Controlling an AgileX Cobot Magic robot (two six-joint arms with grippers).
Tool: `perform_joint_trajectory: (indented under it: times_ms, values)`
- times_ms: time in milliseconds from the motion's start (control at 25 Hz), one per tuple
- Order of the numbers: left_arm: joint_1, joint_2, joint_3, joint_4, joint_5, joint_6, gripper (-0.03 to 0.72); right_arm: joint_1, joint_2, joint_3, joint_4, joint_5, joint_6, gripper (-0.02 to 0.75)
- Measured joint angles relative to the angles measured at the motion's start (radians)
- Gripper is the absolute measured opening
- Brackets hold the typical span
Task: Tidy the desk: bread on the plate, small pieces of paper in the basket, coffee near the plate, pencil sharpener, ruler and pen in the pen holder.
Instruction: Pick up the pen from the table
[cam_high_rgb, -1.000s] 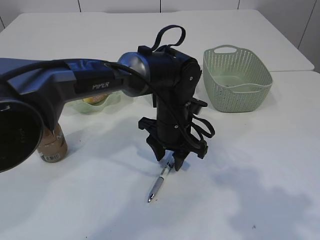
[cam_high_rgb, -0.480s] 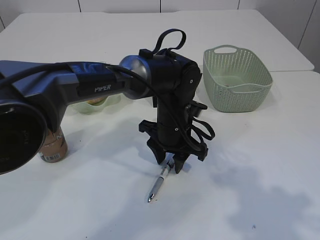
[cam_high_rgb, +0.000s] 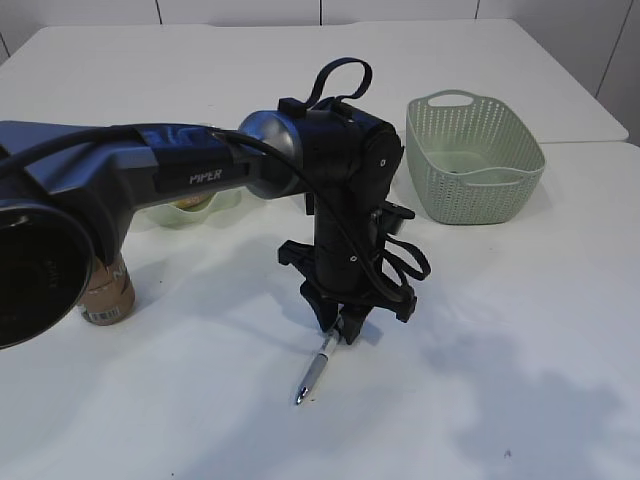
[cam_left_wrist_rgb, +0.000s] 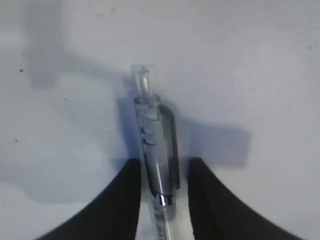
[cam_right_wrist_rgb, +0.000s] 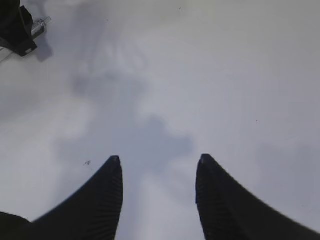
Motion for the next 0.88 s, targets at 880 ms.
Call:
perform_joint_trajectory:
  times_ms: [880]
  values:
    - [0.0,0.0,-0.002,0.0,0.0,-0.002,0.112,0.0,0.0,0.0,0.0,-0.004,0.001,0.386]
